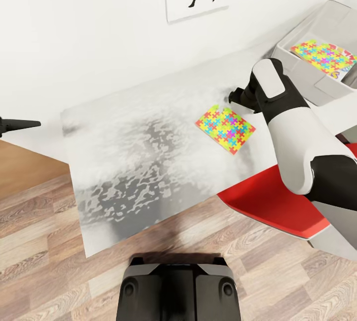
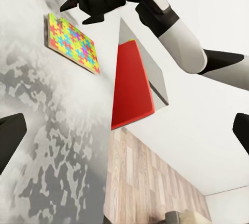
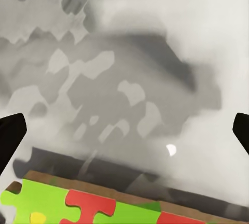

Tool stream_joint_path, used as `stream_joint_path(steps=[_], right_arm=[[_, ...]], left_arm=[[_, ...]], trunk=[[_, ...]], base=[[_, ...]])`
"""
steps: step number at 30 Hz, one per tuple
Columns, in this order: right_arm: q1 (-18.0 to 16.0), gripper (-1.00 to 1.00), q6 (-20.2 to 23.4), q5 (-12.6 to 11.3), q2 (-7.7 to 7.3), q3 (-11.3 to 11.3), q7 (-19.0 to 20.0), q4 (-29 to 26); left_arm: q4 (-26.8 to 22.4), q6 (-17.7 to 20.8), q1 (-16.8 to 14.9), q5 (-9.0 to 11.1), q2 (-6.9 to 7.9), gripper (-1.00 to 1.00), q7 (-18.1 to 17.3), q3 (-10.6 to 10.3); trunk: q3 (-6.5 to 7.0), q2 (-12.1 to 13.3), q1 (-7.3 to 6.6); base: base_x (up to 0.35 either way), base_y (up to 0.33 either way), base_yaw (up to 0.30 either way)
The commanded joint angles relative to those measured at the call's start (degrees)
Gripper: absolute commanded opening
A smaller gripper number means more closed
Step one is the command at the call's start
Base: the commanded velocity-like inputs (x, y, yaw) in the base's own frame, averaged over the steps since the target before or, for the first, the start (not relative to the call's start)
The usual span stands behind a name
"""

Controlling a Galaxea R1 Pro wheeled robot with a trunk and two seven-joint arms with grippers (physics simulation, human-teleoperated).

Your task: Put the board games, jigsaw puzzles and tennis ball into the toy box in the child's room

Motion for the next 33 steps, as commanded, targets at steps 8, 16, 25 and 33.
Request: stream_joint_path(steps=[8,16,25,33], right_arm=[[-0.04,1.0,0.08,-0.58,-0.04,0.23,-0.57,-0.04],[-0.02,1.0,0.08,-0.58,0.04,0.24,-0.57,-0.05],[0.19,1.0,0.09,-0.58,-0.09,0.4,-0.57,0.0],[0.2,1.0,0.08,-0.58,-0.16,0.4,-0.57,0.0]], left_arm=[[0.0,0.61,-0.05,-0.57,0.03,1.0,-0.2,-0.05],[0.09,0.61,-0.04,-0.98,0.03,1.0,-0.2,-0.04],[0.68,0.61,-0.04,-3.86,-0.05,1.0,-0.2,0.13],[0.87,0.61,-0.04,-4.3,-0.05,1.0,-0.2,0.09]], trunk=[[-0.25,-0.09,0.03],[-0.42,-0.09,0.03],[-0.43,-0.09,0.03],[-0.43,-0.09,0.03]], base=[[0.0,0.0,0.0],[-0.088,0.019,0.0],[-0.036,0.013,0.0],[-0.018,0.016,0.0]])
